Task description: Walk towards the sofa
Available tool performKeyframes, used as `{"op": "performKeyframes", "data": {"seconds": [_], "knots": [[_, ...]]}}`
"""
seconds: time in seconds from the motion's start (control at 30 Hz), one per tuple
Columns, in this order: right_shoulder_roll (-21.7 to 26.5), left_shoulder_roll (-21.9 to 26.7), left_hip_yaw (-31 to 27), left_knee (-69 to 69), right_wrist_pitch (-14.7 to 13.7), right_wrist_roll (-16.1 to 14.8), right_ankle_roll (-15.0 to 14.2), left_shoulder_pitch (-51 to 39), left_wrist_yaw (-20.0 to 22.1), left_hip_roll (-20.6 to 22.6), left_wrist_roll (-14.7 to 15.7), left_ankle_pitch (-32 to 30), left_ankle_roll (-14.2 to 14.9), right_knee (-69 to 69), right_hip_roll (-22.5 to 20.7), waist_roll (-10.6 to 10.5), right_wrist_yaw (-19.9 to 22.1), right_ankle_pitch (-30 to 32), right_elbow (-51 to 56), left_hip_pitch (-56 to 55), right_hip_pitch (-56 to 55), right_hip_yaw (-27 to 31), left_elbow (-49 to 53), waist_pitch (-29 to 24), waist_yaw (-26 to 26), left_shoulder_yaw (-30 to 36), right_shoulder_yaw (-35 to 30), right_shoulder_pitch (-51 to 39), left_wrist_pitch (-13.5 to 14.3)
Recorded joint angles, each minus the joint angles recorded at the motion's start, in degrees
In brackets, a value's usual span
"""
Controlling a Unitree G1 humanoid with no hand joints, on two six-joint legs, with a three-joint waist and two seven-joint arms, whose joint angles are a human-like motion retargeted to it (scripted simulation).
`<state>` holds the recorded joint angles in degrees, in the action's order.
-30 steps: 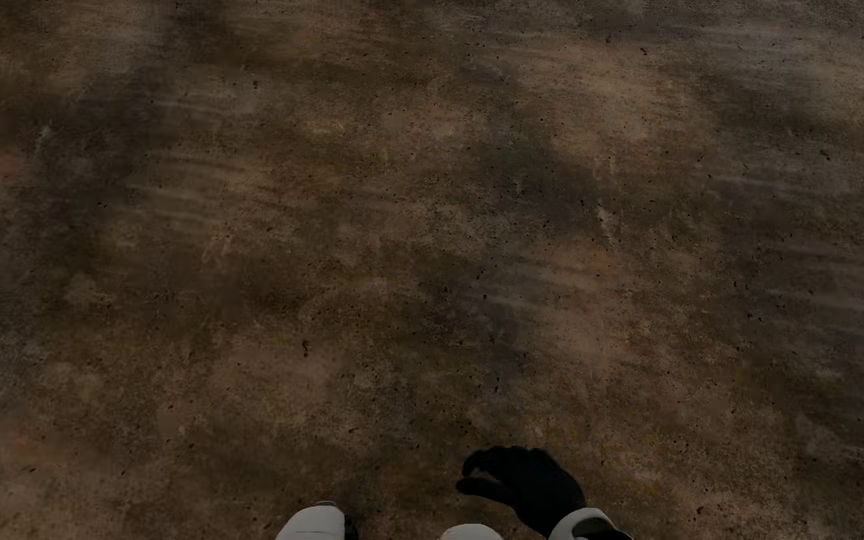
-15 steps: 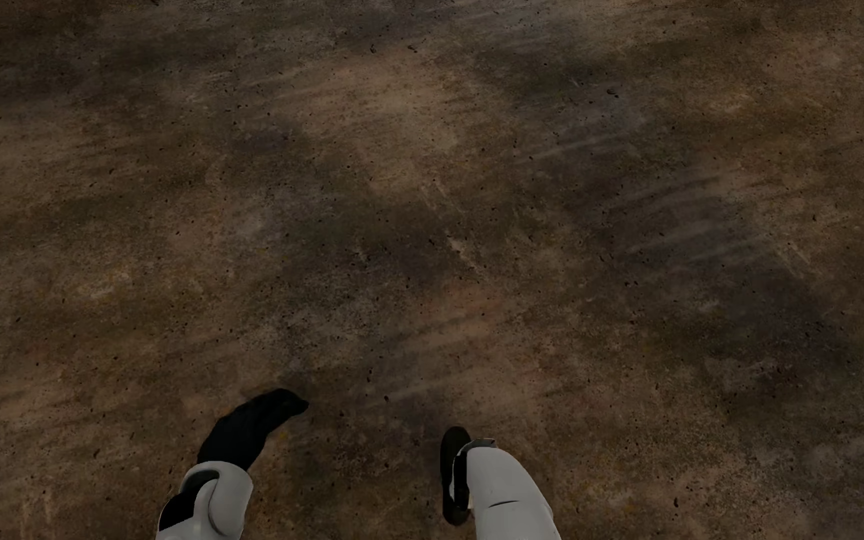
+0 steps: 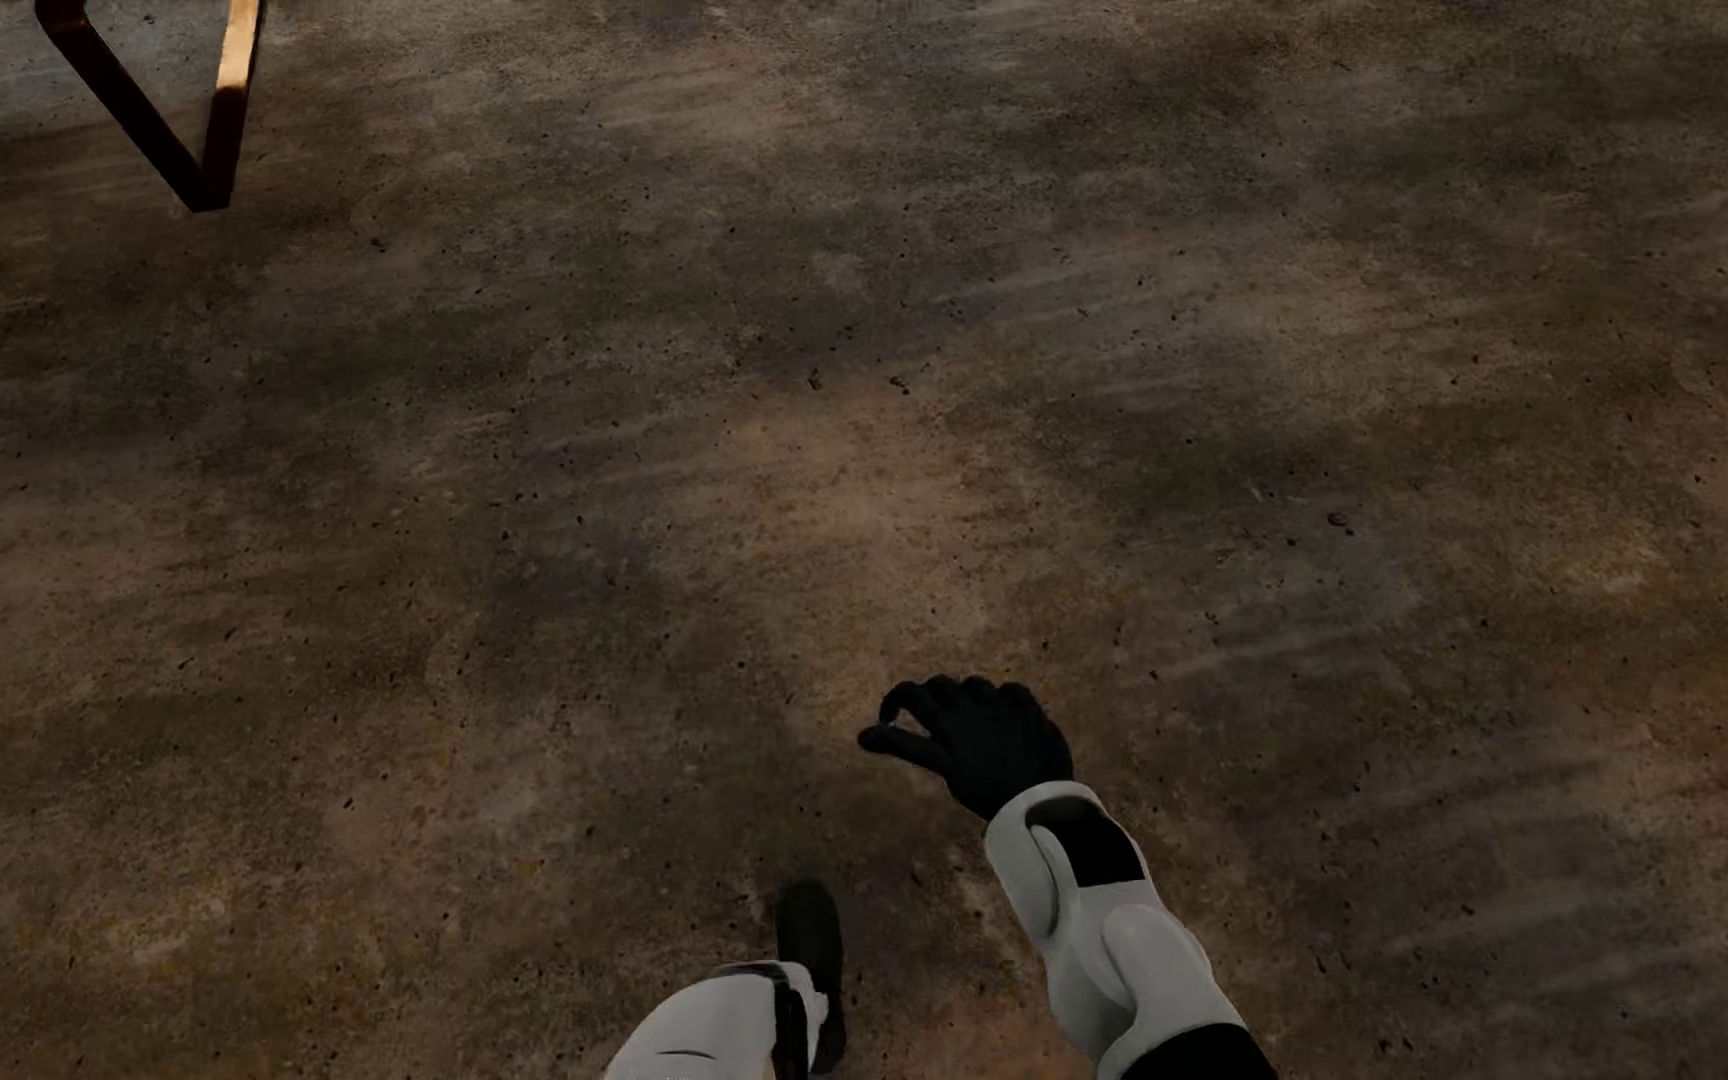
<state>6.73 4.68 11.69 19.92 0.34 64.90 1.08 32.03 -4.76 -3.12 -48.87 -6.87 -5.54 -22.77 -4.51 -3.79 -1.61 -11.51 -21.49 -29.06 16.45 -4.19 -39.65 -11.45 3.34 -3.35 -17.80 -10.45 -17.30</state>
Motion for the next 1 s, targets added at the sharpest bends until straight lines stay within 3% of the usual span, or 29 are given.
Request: {"op": "performKeyframes", "data": {"seconds": [0.03, 0.1, 0.13, 0.17, 0.23, 0.33, 0.4, 0.43, 0.47, 0.5, 0.57, 0.6, 0.67, 0.73, 0.77, 0.8, 0.87, 0.93, 1.0], "knots": [[1.4, -0.6, 0.3, 7.8, 1.8, -1.1, -1.1, -1.2, -0.7, 0.7, -1.5, 3.7, -1.1, -7.5, 1.6, 0.9, -0.6, 5.6, 0.4, -0.5, -0.5, -0.3, -0.3, -0.3, 0.2, 0.1, 0.8, 1.2, 0.2], [0.9, -4.0, 2.0, 17.1, 7.1, -2.2, -7.5, -3.0, 2.0, 0.8, -1.8, 14.2, -0.6, -33.1, 5.4, 2.9, 0.5, 19.7, -3.0, 2.8, -9.3, 0.7, 1.6, -0.7, 0.2, -2.0, 3.6, 3.9, -0.6], [-0.2, -5.6, 2.7, 17.1, 10.1, -2.7, -7.2, -4.3, 3.8, 1.3, -0.8, 17.3, -0.2, -43.4, 6.3, 3.8, 1.2, 20.9, -6.0, 6.6, -15.2, 2.1, 2.9, -0.7, -0.2, -2.7, 6.1, 5.6, -0.3], [-1.5, -6.3, 2.9, 15.3, 13.2, -3.6, -5.1, -6.3, 5.0, 1.9, 0.0, 19.3, 0.3, -50.2, 6.8, 4.5, 1.7, 16.7, -8.5, 11.0, -21.5, 2.5, 4.0, -0.7, -0.8, -2.4, 9.3, 8.2, 0.3], [-3.7, -5.7, 1.7, 9.8, 17.7, -6.1, -4.2, -10.9, 5.3, 3.3, -0.5, 21.6, 1.4, -54.1, 10.7, 5.0, 3.0, 14.8, -12.2, 19.4, -33.9, 0.2, 6.3, -0.4, -2.7, 1.0, 16.5, 15.2, 1.5], [-1.9, -2.1, -1.2, 3.9, 18.7, -9.4, -2.6, -17.7, 5.8, 4.4, -1.5, 25.8, 3.0, -37.5, 14.4, 5.1, 0.0, 13.5, -16.8, 30.1, -47.4, -3.2, 12.8, -0.3, -6.1, 7.6, 24.3, 25.5, 4.7], [0.5, 0.9, -2.7, 0.8, 19.7, -7.0, -3.7, -20.1, 7.9, 4.2, -0.5, 28.4, 4.3, -10.2, 14.0, 5.3, -3.5, 13.6, -21.3, 36.6, -48.8, -5.1, 20.0, -0.5, -7.8, 10.3, 26.5, 30.3, 6.4], [1.1, 2.4, -3.7, -1.3, 21.1, -4.6, -4.5, -20.8, 7.9, 3.7, 0.2, 28.6, 5.0, 7.1, 12.1, 5.2, -5.4, 13.6, -23.5, 39.9, -46.8, -3.1, 23.1, -0.5, -8.7, 11.1, 27.0, 32.5, 6.4], [1.5, 3.7, -4.7, -1.5, 21.7, -1.8, -3.2, -21.6, 7.8, 3.2, 1.0, 28.3, 5.4, 16.0, 10.7, 4.9, -7.5, 10.8, -25.1, 43.0, -46.3, -0.1, 25.1, -0.6, -9.3, 11.6, 27.2, 34.7, 6.1], [1.6, 4.8, -5.0, 1.1, 21.8, 1.0, -7.3, -21.9, 7.3, 2.4, 0.9, 28.2, 5.7, 15.5, 10.3, 4.7, -9.5, 10.8, -26.1, 45.0, -46.2, -1.2, 25.8, -0.7, -9.5, 11.6, 27.2, 36.6, 5.4], [0.8, 6.1, -4.5, 9.8, 19.9, 5.9, -5.4, -21.3, 6.6, -0.6, 0.0, 20.7, 3.3, 6.2, 8.6, 3.6, -12.8, 24.5, -27.1, 47.3, -45.8, -1.7, 24.5, -1.1, -9.9, 9.8, 26.6, 38.1, 2.9], [-0.1, 6.1, -2.9, 19.8, 19.2, 7.7, -1.0, -20.8, 7.4, -3.3, -1.3, 14.6, 1.6, -1.4, 7.9, 2.7, -13.4, 22.6, -27.1, 45.5, -46.3, -2.4, 22.1, -1.6, -10.0, 8.9, 26.5, 37.6, 1.5], [-2.3, 4.0, 0.9, 43.0, 17.0, 11.6, 0.5, -20.3, 7.4, -13.0, -1.8, 3.1, 3.4, -9.5, 5.6, 0.3, -13.1, 13.0, -27.2, 36.5, -42.9, -4.6, 14.4, -2.4, -9.5, 6.7, 24.5, 33.3, -0.9], [-3.7, 1.7, -0.2, 54.9, 14.7, 15.6, 0.3, -19.1, 2.7, -14.9, -0.2, 9.4, 1.2, -6.2, 3.1, -1.5, -10.5, 8.4, -26.7, 24.1, -34.8, -5.5, 7.4, -2.5, -8.1, 5.7, 21.7, 24.6, -1.2], [-5.0, 1.1, 0.4, 56.2, 14.2, 15.9, 0.0, -17.6, 0.1, -15.2, -0.9, 9.1, 3.4, -3.1, 2.2, -1.9, -7.9, 7.2, -25.8, 18.2, -30.5, -5.3, 5.5, -2.2, -7.2, 6.7, 21.5, 20.1, 0.0], [-6.7, 1.3, 0.9, 54.8, 13.5, 14.2, -0.2, -15.2, -3.1, -14.7, -2.3, 9.0, 3.4, 0.1, 1.4, -2.1, -5.3, 6.2, -24.3, 12.6, -26.4, -5.0, 5.6, -1.7, -6.1, 7.3, 22.2, 15.5, 2.0], [-9.1, 1.3, 2.0, 44.6, 10.5, 7.0, -0.7, -10.8, -7.1, -13.3, -3.4, 10.1, 4.0, 4.7, 0.4, -2.0, -1.2, 3.5, -19.9, 3.5, -19.2, -4.7, 7.6, -0.6, -3.8, 4.6, 22.4, 7.0, 5.8], [-7.9, -0.4, 4.7, 23.2, 7.0, 0.0, -1.7, -7.2, -4.8, -11.8, -2.2, 9.4, 3.6, 6.5, -0.1, -1.9, 1.3, -0.7, -16.0, -0.1, -12.9, -4.1, 9.2, 0.2, -1.9, -0.6, 18.9, -1.5, 7.0], [-4.3, -2.7, 4.5, -5.5, 5.7, -2.6, -3.1, -4.7, 0.5, -7.7, -1.8, 10.8, 6.2, 7.6, -0.1, -1.9, 3.2, -4.8, -13.5, 0.9, -6.9, -3.5, 8.6, 0.7, -0.9, -4.1, 13.4, -9.3, 6.1]]}}
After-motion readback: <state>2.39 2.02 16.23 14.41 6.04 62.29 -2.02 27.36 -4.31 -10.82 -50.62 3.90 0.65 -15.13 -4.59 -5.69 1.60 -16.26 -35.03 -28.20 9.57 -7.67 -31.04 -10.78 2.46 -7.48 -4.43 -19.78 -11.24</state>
